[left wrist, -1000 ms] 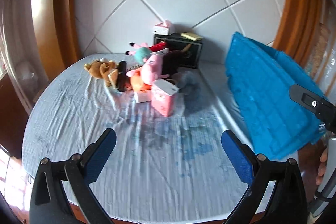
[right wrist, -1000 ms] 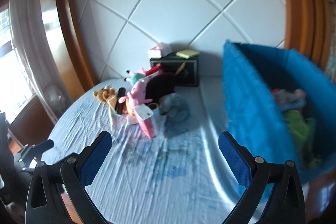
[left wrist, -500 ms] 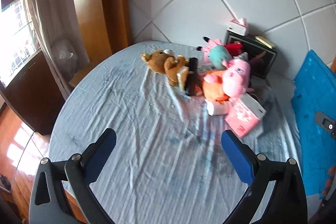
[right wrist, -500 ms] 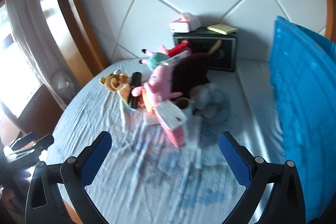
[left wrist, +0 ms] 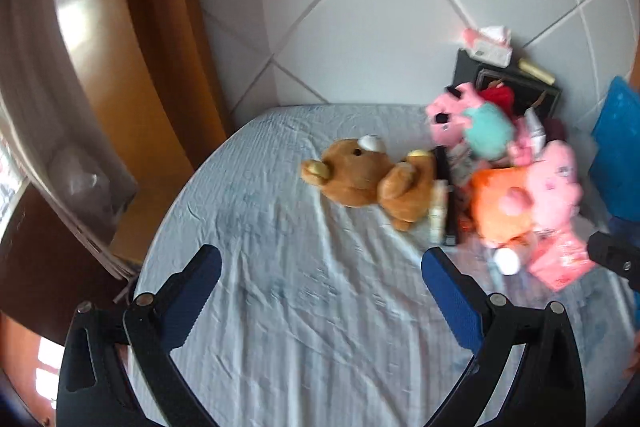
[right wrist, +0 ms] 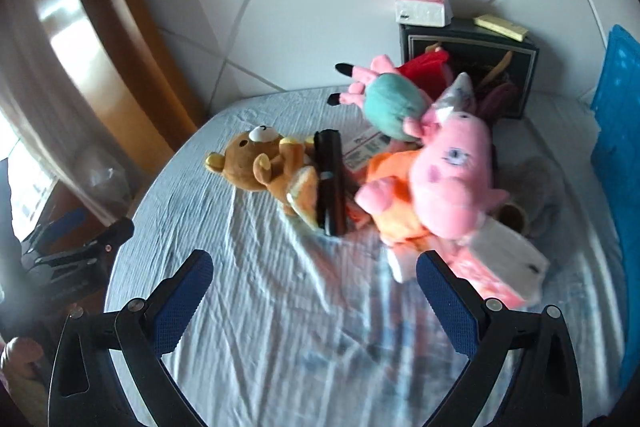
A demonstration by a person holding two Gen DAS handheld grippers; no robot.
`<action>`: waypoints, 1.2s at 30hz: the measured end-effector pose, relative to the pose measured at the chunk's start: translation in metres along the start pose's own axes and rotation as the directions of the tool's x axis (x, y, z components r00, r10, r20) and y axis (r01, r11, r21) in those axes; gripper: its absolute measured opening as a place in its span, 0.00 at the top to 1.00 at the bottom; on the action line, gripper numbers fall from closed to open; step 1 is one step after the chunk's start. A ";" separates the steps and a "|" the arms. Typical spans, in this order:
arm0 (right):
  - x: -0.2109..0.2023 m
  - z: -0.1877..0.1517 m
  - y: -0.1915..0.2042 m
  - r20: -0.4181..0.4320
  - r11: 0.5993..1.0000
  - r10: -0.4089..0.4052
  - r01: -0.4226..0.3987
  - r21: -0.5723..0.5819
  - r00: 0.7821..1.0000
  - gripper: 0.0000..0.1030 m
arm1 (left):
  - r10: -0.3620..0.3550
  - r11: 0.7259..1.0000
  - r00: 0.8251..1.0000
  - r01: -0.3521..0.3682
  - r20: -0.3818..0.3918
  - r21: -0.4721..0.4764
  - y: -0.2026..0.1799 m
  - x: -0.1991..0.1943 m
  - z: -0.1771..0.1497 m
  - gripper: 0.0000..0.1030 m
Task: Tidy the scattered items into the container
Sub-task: 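Move both tools over the bed toward the brown teddy bear, then grasp the brown teddy bear's leg with the right tool while the left tool grasps its head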
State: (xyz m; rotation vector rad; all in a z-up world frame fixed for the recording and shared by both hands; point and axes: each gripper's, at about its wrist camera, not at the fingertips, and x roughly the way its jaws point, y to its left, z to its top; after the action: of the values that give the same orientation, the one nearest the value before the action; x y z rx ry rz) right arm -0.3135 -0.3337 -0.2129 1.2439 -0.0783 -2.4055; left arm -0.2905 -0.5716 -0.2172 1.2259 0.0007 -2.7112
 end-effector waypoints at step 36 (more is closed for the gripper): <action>0.188 0.006 0.047 -0.183 0.988 -0.133 0.116 -0.099 0.974 0.88 | -0.334 0.929 0.925 0.355 -0.181 0.105 0.043 0.165 0.026 0.38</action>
State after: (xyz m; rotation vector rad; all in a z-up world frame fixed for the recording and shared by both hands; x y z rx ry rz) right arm -0.3973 -0.4524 -0.3417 1.4685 0.1653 -2.3523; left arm -0.4101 -0.6407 -0.3201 1.6206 0.0586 -2.9371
